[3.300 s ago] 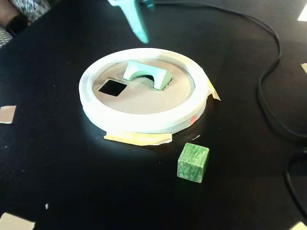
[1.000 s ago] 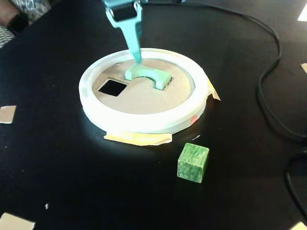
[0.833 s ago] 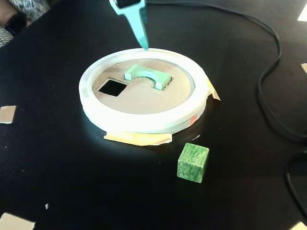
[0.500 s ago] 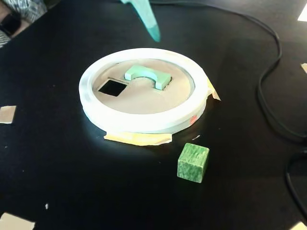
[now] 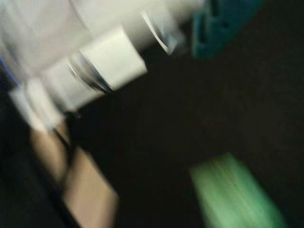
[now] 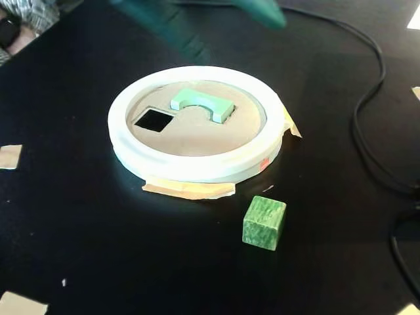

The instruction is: Pick up the U shape block and drop it in corresponding U shaped hole

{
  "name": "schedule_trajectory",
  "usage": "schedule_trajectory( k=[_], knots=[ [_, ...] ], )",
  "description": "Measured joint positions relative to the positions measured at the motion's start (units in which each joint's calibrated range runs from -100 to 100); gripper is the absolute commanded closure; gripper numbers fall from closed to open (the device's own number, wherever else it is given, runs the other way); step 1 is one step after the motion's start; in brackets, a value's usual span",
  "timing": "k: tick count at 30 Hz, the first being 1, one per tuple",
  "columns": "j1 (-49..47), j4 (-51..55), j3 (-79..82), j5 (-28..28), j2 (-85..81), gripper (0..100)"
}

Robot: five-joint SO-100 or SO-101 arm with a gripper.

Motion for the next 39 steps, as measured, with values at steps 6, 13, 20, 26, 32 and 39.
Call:
schedule_trajectory(
  k=[6,13,20,26,32,39],
  knots=[
    [15.68,0.0,0.2,6.35,-10.16,11],
    [24.08,0.0,16.3,7.13,-26.84,9],
    [23.98,0.0,54.76,7.13,-54.03,9],
    [23.78,-10.09,94.19,7.18,-87.29,9],
    [23.48,-16.2,118.5,7.18,-110.3,9],
    [18.98,-17.07,129.43,7.18,-115.83,10]
  ],
)
